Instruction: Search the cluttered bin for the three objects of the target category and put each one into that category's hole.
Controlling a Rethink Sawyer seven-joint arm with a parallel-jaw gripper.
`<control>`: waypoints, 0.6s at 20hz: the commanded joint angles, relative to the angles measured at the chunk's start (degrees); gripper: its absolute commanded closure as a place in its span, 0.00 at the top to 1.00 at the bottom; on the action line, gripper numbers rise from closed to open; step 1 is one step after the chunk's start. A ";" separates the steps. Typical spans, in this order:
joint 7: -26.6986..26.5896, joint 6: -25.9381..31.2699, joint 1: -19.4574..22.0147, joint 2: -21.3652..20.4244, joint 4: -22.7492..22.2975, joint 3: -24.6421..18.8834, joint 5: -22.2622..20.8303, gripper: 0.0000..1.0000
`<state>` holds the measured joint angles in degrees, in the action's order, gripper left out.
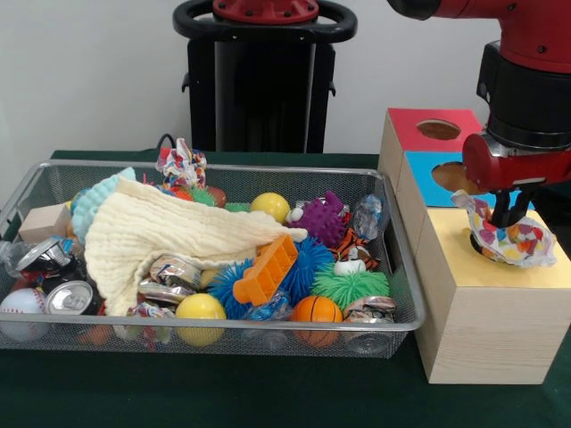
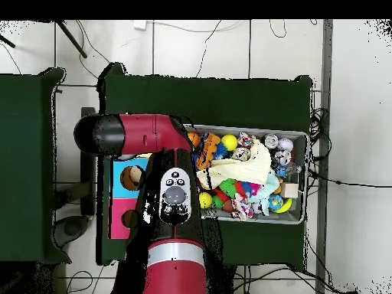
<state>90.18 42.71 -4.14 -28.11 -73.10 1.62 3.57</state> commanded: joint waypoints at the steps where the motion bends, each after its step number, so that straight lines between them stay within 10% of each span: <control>1: 10.59 1.60 0.44 -0.20 -5.41 0.17 -0.30 0.00; 12: 10.41 -5.31 1.69 0.25 -10.96 -0.55 -0.42 0.00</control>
<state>90.18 40.96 -4.18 -28.45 -74.71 2.15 3.60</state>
